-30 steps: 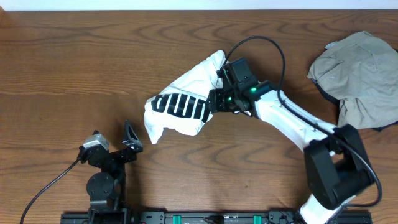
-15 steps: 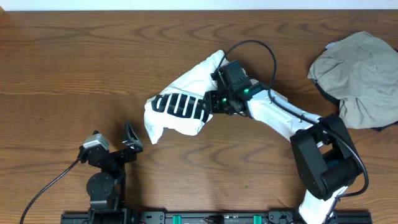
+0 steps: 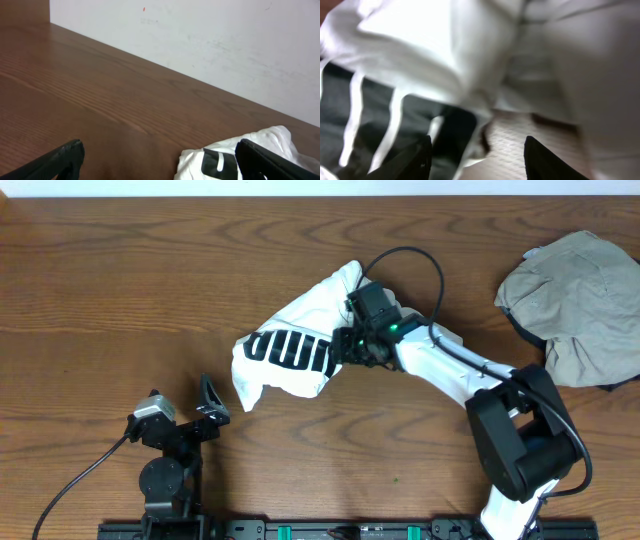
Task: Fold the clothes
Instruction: 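Drag the T-shirt further left, spreading it on the table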
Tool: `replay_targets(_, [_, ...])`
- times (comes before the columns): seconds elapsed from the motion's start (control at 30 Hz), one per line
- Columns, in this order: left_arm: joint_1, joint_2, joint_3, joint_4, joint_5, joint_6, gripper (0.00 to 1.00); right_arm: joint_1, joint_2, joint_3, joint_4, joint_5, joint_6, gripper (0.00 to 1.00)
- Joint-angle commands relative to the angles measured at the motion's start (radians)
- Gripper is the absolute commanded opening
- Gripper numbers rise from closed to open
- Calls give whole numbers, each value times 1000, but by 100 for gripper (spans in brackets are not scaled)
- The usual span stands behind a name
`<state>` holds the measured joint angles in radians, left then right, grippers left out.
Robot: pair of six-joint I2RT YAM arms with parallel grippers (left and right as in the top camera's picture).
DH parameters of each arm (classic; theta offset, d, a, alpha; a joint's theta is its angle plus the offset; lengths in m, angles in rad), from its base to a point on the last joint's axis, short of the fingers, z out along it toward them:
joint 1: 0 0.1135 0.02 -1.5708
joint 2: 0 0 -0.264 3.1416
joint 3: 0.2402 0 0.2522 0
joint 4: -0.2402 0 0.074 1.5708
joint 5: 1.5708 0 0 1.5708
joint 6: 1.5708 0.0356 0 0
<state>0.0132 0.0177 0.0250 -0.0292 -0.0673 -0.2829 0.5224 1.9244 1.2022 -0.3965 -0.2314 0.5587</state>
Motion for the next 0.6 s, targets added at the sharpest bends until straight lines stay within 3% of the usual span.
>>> replay_targets(0.0, [7,1,-21,-36,-23,17,98,-29,14,0,3,-22,-16,57])
replay_targets(0.57, [7,1,-21,-36,-23,17,98,32,82,0,55,-27,62,55])
